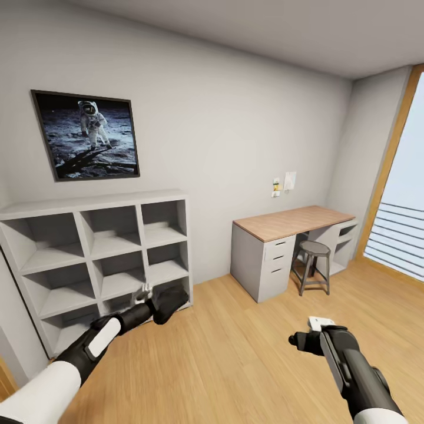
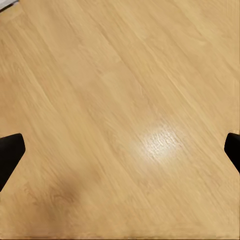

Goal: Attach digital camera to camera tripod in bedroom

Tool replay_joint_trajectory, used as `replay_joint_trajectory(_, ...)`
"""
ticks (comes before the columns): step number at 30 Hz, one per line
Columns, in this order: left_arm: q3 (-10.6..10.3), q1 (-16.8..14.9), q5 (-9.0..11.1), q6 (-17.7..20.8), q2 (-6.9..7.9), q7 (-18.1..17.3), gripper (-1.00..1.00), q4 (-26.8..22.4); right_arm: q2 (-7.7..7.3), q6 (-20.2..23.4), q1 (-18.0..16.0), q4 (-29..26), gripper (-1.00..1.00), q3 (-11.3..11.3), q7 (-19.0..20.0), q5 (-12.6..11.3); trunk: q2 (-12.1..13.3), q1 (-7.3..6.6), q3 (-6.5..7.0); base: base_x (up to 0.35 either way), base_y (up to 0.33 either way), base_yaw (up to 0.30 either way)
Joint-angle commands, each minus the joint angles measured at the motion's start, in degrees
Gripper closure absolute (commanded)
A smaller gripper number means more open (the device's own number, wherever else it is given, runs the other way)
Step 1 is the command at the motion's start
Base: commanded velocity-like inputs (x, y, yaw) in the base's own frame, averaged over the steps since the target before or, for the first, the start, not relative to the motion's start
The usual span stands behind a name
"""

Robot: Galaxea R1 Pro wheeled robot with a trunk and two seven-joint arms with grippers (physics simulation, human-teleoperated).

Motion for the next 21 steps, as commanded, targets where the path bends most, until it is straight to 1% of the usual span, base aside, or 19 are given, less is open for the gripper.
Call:
replay_joint_trajectory(1,-0.2,0.0,0.1,0.1,0.03,0.0,1.00,2.4,-0.04,-0.5,0.0,2.1,-1.00,-0.1,0.3,0.3,0.0,0.02,-0.02,0.000,0.000,0.000)
replay_joint_trajectory(2,-0.2,0.0,-0.5,0.0,0.00,0.0,1.00,4.9,-0.17,-1.5,0.0,4.6,-1.00,-0.1,0.3,0.3,0.0,0.02,-0.02,0.000,0.000,0.000)
replay_joint_trajectory(3,-0.2,0.0,-0.9,0.0,-0.01,0.0,1.00,6.2,-0.45,-2.8,0.0,7.4,-1.00,-0.1,0.2,0.4,0.0,0.02,-0.02,0.000,0.000,0.000)
replay_joint_trajectory(4,-0.2,0.0,-1.5,-0.1,-0.02,0.0,1.00,8.9,-0.60,-3.6,0.0,8.8,-1.00,-0.1,0.1,0.4,0.0,0.02,-0.02,0.000,0.000,0.000)
replay_joint_trajectory(5,-0.3,0.0,-2.2,-0.2,-0.03,0.0,1.00,11.7,-0.89,-5.3,0.0,11.9,-1.00,-0.1,0.0,0.4,0.0,0.02,-0.02,0.000,0.000,0.000)
replay_joint_trajectory(7,-0.3,0.0,-3.1,-0.3,-0.04,0.0,1.00,14.4,-1.13,-7.4,0.0,15.1,-1.00,0.0,0.0,0.4,0.0,0.02,-0.02,0.000,0.000,0.000)
replay_joint_trajectory(8,-0.4,0.0,-3.9,-0.4,-0.06,0.0,1.00,17.0,-1.31,-9.6,0.0,18.3,-1.00,0.0,-0.1,0.4,0.0,0.02,-0.02,0.000,0.000,0.000)
replay_joint_trajectory(9,-0.4,0.0,-4.4,-0.4,-0.07,0.0,1.00,18.2,-1.36,-10.8,0.0,19.8,-1.00,0.0,-0.1,0.4,0.0,0.02,-0.02,0.000,0.000,0.000)
replay_joint_trajectory(11,-0.4,0.0,-6.5,-0.8,-0.37,0.0,1.00,22.8,-1.54,-15.6,0.0,25.6,-1.00,0.0,-0.2,0.4,0.0,0.02,-0.02,0.000,0.000,0.000)
replay_joint_trajectory(12,-0.4,0.0,-7.1,-1.1,-0.44,0.0,1.00,23.9,-1.57,-16.6,0.0,26.9,-1.00,0.0,-0.2,0.5,0.0,0.02,-0.02,0.000,0.000,0.000)
replay_joint_trajectory(13,-0.4,0.0,-8.2,-1.9,-0.57,0.0,1.00,25.9,-1.60,-18.5,0.0,29.3,-1.00,0.0,-0.2,0.5,0.0,0.02,-0.02,0.000,0.000,0.000)
replay_joint_trajectory(14,-0.4,0.3,-11.5,-4.9,-1.08,0.0,1.00,30.1,-1.65,-22.2,0.0,36.2,-1.00,0.2,-0.3,0.5,0.0,0.02,-0.02,0.000,0.000,0.000)
replay_joint_trajectory(15,-0.4,0.6,-12.0,-5.2,-1.15,0.1,1.00,30.4,-1.66,-22.8,0.0,37.4,-1.00,0.2,-0.4,0.5,0.0,0.02,-0.02,0.000,0.000,0.000)
replay_joint_trajectory(16,-0.4,1.6,-12.9,-5.7,-1.26,0.3,1.00,30.9,-1.69,-24.2,0.0,40.0,-1.00,0.3,-0.5,0.5,0.0,0.02,-0.02,0.000,0.000,0.000)
replay_joint_trajectory(17,-0.4,2.1,-13.4,-5.9,-1.32,0.6,1.00,31.0,-1.70,-25.0,0.0,41.3,-1.00,0.3,-0.5,0.5,0.0,0.02,-0.02,0.000,0.000,0.000)
replay_joint_trajectory(20,-0.4,5.9,-15.6,-6.6,-2.27,2.9,1.00,31.5,-2.40,-31.3,0.0,50.0,-1.00,0.5,-0.8,0.5,0.0,0.02,-0.02,0.000,0.000,0.000)
replay_joint_trajectory(21,-0.4,8.1,-16.9,-6.7,-2.90,4.2,1.00,31.6,-2.65,-34.6,0.0,54.3,-1.00,0.6,-0.9,0.5,0.0,0.02,-0.02,0.000,0.000,0.000)
